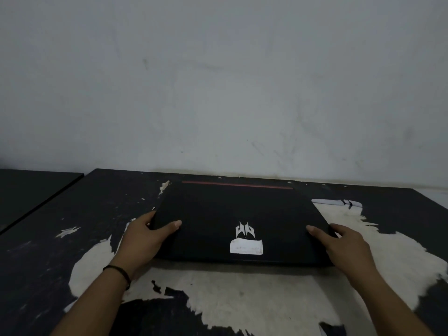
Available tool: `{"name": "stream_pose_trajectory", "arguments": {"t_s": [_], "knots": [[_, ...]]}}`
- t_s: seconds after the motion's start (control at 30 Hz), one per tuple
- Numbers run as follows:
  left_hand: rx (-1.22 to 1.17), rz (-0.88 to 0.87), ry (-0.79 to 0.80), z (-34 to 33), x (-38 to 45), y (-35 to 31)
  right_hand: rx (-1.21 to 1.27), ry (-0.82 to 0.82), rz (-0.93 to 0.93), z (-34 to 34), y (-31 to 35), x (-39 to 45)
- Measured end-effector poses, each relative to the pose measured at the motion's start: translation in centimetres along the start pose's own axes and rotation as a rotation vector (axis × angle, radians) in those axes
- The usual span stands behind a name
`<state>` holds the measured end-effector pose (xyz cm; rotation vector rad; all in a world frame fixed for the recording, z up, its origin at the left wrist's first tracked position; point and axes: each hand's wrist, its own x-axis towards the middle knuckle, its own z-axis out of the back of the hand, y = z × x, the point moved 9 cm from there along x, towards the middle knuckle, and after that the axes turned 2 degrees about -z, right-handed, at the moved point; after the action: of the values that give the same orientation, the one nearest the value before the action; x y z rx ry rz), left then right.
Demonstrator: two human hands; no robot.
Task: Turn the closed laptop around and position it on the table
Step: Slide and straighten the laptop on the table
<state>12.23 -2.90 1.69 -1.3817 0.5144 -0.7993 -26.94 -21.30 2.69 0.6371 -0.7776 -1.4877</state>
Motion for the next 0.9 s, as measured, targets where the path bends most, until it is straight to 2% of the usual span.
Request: {"name": "stream_pose_trajectory", "arguments": {"t_s": [0.27, 0.5, 0.9], "knots": [[-0.001, -0.086, -0.009, 2.2, -5.3, -2.4, 0.033, -0.041, 0.044, 3.9, -0.3, -5.0], [0.020, -0.143, -0.016, 3.3, -9.7, -3.5, 0.081, 0.013, 0.049, 4.5, -1.8, -8.5], [0.067, -0.069, -0.029, 4.0, -12.4, -0.6, 0.070, 0.043, -0.013, 4.6, -4.3, -11.9]]}}
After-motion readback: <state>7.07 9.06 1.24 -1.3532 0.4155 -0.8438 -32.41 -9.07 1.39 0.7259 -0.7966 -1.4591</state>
